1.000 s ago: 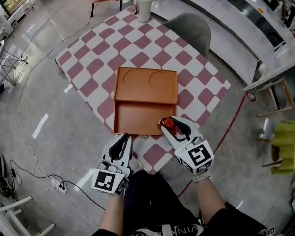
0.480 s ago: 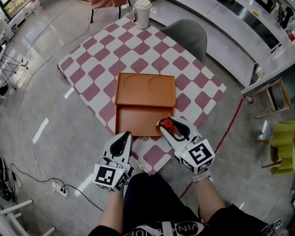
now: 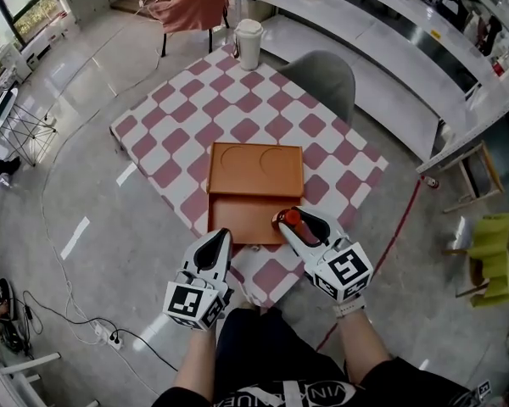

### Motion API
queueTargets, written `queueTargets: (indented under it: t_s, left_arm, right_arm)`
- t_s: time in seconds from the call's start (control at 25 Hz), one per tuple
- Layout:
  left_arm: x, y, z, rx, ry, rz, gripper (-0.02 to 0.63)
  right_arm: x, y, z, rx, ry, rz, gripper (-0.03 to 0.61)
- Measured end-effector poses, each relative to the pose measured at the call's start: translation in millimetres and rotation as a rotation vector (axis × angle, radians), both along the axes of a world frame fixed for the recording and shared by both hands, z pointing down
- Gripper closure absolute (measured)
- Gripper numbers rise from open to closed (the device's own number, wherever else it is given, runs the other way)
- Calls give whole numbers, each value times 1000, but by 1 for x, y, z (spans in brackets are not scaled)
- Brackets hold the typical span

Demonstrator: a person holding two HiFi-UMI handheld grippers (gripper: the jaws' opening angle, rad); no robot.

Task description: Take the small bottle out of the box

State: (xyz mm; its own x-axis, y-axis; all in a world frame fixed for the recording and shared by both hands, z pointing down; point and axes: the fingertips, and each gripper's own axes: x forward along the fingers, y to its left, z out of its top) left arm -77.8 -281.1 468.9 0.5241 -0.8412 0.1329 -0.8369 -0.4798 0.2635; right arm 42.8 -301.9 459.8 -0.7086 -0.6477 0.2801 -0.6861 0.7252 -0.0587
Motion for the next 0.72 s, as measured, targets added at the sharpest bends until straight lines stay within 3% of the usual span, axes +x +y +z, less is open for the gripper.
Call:
queueTargets:
  t_s: [0.72]
  left_arm:
    - [-8,-18,-44,32,9,-3,597]
  right_arm:
    - [-2,-3,-42,47,-23,6,433]
